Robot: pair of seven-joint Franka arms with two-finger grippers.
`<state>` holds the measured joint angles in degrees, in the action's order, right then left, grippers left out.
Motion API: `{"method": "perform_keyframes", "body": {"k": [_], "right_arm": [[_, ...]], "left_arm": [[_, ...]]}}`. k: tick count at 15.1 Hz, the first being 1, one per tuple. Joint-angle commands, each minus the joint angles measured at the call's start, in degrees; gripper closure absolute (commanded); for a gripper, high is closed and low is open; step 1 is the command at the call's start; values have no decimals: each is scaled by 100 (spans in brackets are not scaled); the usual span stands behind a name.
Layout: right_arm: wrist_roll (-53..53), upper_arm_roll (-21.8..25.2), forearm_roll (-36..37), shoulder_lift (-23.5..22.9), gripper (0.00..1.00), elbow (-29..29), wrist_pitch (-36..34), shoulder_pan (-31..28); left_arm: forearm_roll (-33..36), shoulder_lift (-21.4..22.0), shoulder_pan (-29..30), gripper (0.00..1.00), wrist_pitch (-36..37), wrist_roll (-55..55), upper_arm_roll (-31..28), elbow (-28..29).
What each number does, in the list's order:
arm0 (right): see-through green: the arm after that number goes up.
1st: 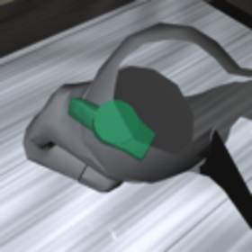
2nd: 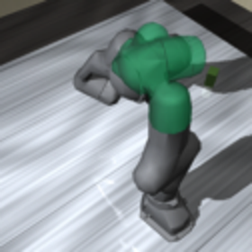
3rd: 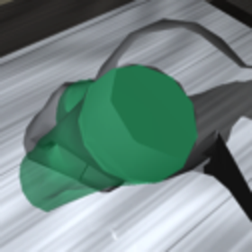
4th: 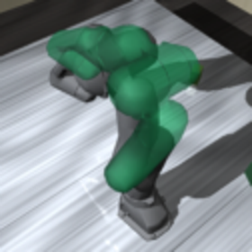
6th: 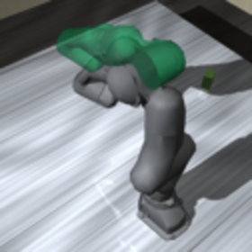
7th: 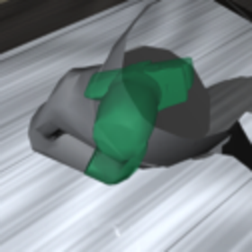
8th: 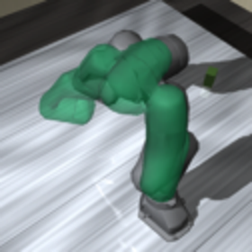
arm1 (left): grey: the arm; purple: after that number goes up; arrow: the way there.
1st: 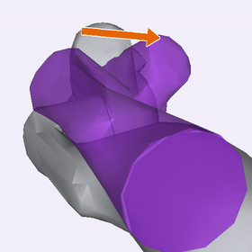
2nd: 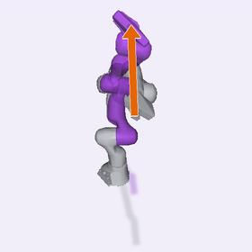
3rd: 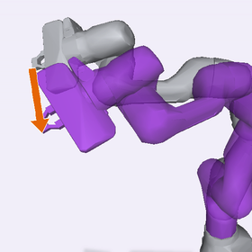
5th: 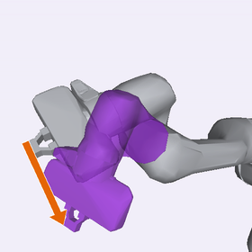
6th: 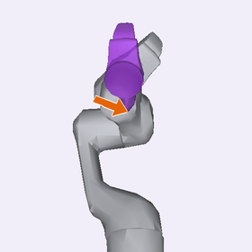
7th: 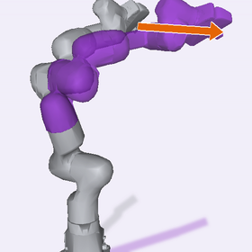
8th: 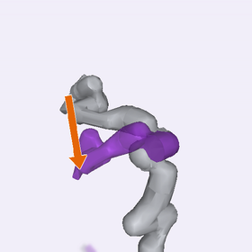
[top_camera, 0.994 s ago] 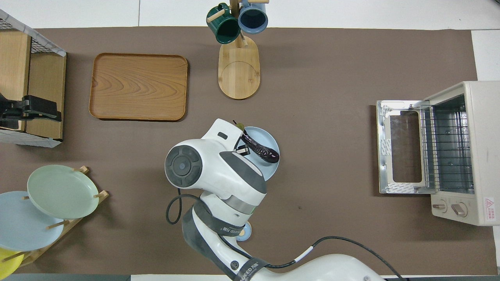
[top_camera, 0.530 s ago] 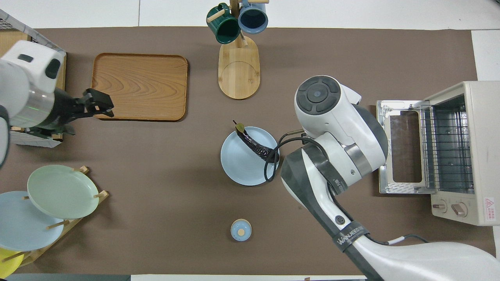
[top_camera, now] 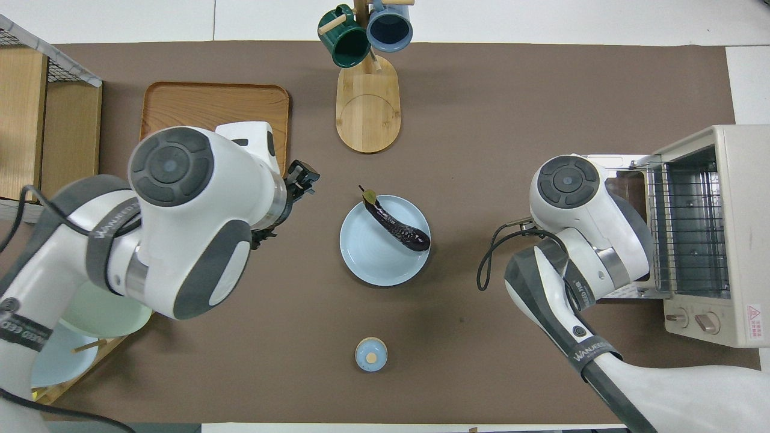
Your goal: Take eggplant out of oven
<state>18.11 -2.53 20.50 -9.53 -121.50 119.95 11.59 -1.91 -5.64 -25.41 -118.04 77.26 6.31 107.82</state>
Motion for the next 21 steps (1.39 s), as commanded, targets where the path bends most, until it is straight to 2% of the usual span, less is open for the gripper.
{"method": "perform_keyframes", "body": {"k": [1,5,9,14,21], "right_arm": [[-194,-90,138,162,100,-321,379,-288],[-194,-90,165,136,100,-524,758,-438],[-247,-90,331,92,100,-541,890,-561],[-238,-90,428,48,100,-550,978,-622],[-440,-90,507,-22,100,-656,1224,-833]], "left_arm": [[-64,-340,-376,0,-674,885,-103,11],[-55,-998,-806,0,-992,1791,-130,-304],[6,-1808,-1159,0,-993,2565,-147,-1008],[76,-2046,-1308,0,-1265,2926,-147,-965],[147,-2038,-1344,1,-1397,3041,-147,-649]]}}
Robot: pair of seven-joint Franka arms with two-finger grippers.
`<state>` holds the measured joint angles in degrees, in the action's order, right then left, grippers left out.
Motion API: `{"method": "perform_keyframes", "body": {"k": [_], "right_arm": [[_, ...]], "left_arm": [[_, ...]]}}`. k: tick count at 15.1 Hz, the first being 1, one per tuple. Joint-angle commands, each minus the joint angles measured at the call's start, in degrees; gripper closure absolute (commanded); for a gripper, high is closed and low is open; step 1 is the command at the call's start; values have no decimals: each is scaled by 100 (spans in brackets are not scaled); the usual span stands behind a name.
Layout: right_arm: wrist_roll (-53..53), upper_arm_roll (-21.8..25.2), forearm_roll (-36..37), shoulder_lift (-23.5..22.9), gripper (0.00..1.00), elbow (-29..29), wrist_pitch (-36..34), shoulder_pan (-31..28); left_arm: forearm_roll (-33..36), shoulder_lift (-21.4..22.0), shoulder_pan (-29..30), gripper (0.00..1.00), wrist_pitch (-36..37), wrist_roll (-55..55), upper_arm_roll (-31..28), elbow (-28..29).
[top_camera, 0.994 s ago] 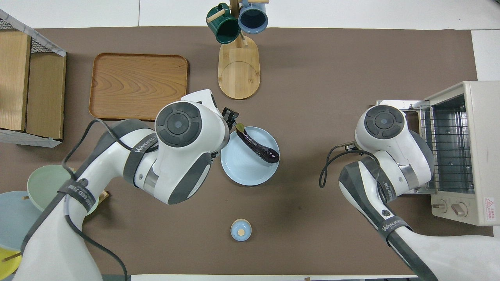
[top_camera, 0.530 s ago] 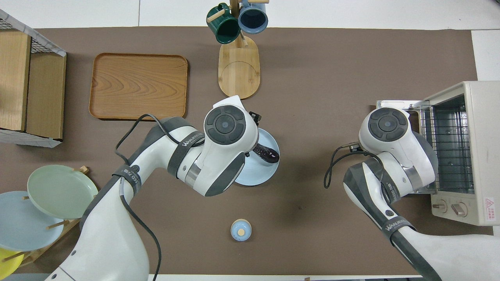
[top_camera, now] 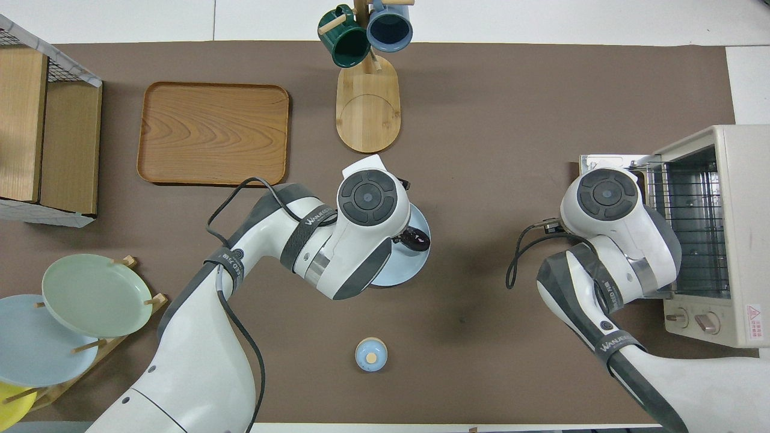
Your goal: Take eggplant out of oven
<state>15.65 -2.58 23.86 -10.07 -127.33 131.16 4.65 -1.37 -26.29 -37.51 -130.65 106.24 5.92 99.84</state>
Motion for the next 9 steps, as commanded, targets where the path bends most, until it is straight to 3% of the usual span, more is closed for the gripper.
{"method": "perform_keyframes", "body": {"k": [1,6,9], "right_arm": [[-237,-85,363,32,100,-47,50,-139],[-852,-85,620,75,100,295,-450,-192],[-1117,-111,524,119,100,629,-863,-368]], "left_arm": [[93,27,-185,2,-136,142,-108,158],[93,36,-186,21,-128,134,-108,158],[93,36,-186,26,-136,125,-108,158]]}}
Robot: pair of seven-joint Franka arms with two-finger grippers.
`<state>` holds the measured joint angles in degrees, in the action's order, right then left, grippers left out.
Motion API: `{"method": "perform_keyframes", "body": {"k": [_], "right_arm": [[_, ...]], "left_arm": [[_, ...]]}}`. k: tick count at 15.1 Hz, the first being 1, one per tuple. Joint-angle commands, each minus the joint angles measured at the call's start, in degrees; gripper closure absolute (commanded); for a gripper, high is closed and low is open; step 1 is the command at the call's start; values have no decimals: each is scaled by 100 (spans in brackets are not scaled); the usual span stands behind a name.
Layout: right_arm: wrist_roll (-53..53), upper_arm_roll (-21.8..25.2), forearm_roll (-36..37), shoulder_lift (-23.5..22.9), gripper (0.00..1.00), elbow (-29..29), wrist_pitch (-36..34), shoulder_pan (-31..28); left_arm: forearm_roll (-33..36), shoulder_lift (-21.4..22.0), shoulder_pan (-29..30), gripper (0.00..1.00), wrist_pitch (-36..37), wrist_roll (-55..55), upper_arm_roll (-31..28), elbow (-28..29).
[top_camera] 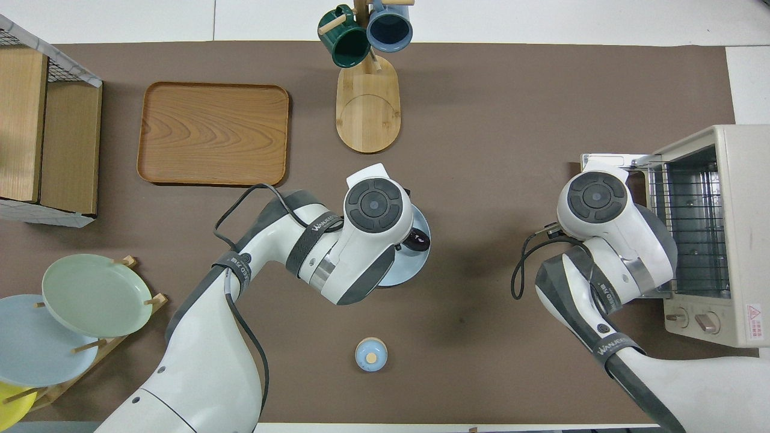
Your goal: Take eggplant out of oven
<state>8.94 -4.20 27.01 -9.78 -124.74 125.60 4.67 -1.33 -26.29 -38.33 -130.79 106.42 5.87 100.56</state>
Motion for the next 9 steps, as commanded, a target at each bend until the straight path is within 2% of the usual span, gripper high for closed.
{"method": "perform_keyframes", "body": {"k": [1,6,9], "right_arm": [[-463,51,173,143,100,450,-447,-371],[-954,86,-195,608,100,503,-1019,-423],[-1262,78,-222,662,100,652,-1326,-695]], "left_arm": [[89,36,-104,26,-122,107,-104,87],[89,45,-113,27,-113,107,-104,122],[89,45,-104,41,-113,64,-104,122]]}}
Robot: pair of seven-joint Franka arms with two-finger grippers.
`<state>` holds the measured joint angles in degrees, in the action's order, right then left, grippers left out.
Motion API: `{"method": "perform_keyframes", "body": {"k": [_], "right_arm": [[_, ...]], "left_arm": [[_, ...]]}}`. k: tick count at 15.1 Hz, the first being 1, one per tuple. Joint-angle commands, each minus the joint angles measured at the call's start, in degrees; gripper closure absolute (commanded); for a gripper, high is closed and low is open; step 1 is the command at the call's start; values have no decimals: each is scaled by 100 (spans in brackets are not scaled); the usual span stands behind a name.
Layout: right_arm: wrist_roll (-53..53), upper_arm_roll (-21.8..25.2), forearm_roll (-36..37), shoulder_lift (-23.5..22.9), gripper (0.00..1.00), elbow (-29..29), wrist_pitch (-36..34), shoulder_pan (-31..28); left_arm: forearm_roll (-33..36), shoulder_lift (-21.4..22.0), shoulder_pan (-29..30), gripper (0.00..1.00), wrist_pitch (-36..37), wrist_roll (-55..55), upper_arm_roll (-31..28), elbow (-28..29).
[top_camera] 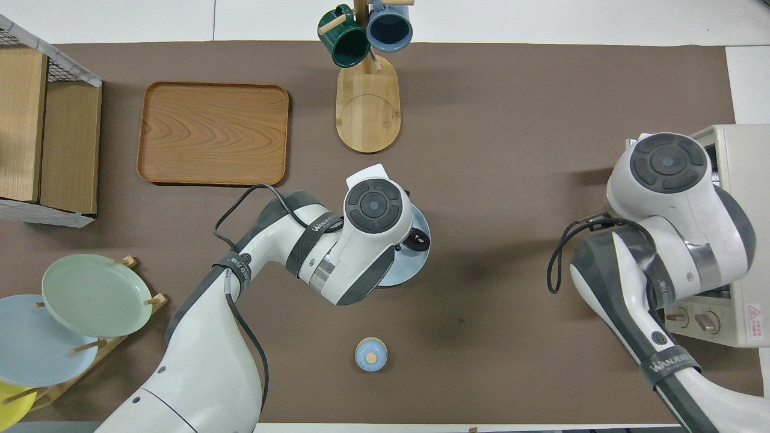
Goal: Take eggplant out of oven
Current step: 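Lift the eggplant with the left gripper while the right gripper closes the oven, then lower the eggplant onto the wooden tray with the left gripper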
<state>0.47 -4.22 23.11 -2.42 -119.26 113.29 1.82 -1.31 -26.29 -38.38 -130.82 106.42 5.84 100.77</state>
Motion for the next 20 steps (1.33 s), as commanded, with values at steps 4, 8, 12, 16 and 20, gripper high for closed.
{"method": "perform_keyframes", "body": {"k": [4,8,12,16,20], "right_arm": [[-750,88,54,-66,100,385,-412,-585],[-838,88,-25,65,100,421,-554,-743],[-1155,88,-218,355,100,473,-668,-876],[-1155,44,-736,286,100,1595,-1712,-815],[-1102,35,-1903,136,100,2345,-2197,-762]], "left_arm": [[148,45,-46,77,20,-24,-100,31],[263,351,304,100,231,-472,-101,4],[193,853,928,100,618,-1621,-74,-22],[193,819,1718,100,636,-4315,-74,-93],[-289,740,2579,100,794,-7154,-83,-276]]}}
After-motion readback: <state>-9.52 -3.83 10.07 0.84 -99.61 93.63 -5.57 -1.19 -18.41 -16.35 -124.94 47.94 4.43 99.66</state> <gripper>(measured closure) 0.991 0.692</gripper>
